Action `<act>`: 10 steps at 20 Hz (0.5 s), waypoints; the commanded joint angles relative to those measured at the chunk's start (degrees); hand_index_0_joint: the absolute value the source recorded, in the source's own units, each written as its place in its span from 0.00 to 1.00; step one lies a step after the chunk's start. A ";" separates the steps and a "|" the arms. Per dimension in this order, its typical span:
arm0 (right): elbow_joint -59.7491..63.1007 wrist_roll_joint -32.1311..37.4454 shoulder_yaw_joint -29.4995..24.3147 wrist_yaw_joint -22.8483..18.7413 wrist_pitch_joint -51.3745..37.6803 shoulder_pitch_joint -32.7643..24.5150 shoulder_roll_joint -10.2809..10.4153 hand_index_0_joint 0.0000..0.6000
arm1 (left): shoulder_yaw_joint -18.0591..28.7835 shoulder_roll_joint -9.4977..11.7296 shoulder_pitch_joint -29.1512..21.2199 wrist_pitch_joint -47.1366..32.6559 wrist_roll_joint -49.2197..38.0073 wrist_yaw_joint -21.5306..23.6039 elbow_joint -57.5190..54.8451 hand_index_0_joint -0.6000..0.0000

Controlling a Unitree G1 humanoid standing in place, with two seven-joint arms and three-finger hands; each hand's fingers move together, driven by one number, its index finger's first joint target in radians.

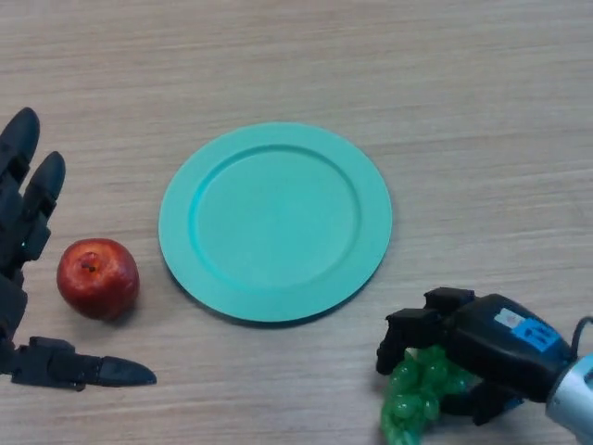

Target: Pick up the green grapes and place it on the plate

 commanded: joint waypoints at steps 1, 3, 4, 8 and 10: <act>-8.71 7.08 -5.50 -2.14 0.48 -5.19 -1.23 1.00 | 5.22 1.89 -0.77 -5.31 -3.35 0.57 -6.94 1.00; -12.98 7.66 -5.03 -1.64 6.14 -10.17 -0.53 1.00 | 6.09 1.70 -1.02 -2.01 -5.61 0.52 -9.54 1.00; -14.92 8.04 -3.83 -2.12 10.91 -14.52 0.63 1.00 | 6.42 1.58 -1.15 -1.07 -6.35 0.62 -10.55 1.00; -13.17 7.94 0.49 -4.94 19.68 -30.24 4.87 1.00 | 7.65 1.14 -0.83 -2.44 -8.50 -0.93 -10.53 1.00; -11.20 8.36 2.78 -6.01 23.67 -36.50 7.27 1.00 | 7.98 0.90 -0.74 -3.42 -9.43 -1.21 -9.26 1.00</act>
